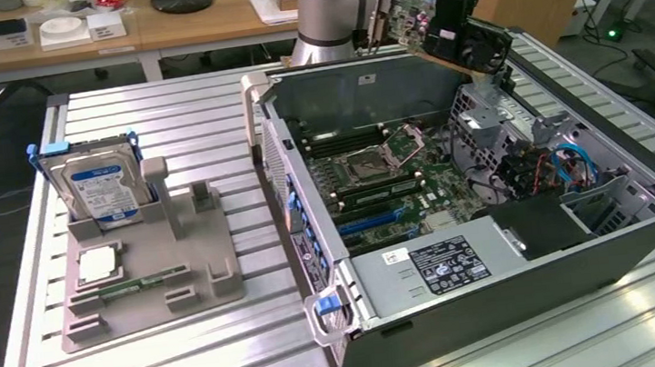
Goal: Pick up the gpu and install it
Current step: 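Insert the gpu into the slot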
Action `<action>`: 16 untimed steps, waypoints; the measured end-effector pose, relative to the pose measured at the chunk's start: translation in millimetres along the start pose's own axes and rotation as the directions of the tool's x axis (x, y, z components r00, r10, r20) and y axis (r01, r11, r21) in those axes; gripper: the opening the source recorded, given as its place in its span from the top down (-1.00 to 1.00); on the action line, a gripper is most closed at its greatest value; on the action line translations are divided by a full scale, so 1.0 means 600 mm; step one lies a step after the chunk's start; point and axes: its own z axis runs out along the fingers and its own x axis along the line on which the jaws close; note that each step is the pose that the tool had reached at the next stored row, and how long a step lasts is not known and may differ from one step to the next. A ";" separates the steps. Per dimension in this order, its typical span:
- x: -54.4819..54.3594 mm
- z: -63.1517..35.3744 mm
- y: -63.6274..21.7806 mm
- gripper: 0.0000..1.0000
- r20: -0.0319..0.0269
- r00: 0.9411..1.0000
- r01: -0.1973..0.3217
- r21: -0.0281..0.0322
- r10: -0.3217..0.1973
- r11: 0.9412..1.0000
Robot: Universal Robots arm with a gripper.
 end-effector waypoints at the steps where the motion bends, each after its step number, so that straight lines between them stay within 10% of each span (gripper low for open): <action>1: 0.000 0.000 0.000 0.44 0.000 1.000 0.009 0.000 -0.009 1.000; 16: 0.000 0.001 0.000 0.44 0.001 0.986 0.164 -0.007 -0.164 0.986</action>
